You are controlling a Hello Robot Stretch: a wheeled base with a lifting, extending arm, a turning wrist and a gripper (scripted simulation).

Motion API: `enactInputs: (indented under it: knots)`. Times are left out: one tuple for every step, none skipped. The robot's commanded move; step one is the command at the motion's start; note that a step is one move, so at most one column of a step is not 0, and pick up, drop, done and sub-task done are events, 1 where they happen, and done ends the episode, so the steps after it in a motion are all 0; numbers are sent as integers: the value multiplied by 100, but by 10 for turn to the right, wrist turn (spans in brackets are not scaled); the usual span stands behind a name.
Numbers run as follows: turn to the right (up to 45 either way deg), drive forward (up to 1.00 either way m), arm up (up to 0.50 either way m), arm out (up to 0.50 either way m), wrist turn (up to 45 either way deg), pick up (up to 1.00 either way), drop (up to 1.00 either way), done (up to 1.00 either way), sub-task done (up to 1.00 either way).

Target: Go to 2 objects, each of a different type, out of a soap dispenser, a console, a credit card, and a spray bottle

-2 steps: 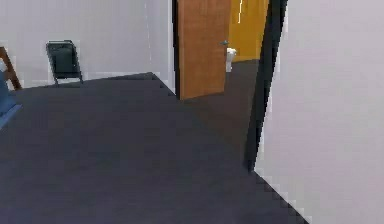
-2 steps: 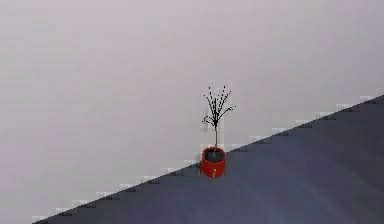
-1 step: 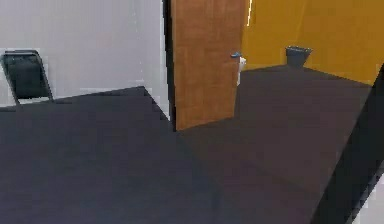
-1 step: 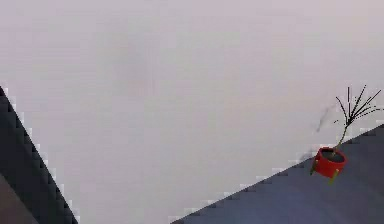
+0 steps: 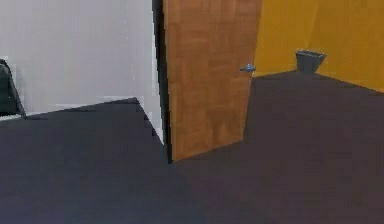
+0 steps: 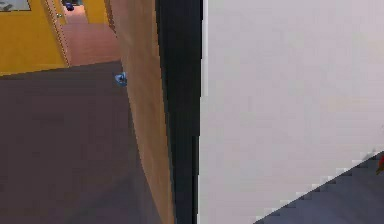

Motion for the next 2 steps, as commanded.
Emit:
enactInputs:
  knots:
    - [210, 0, 0, 0, 0, 0, 0, 0, 0]
    - [0, 40, 0, 0, 0, 0, 0, 0, 0]
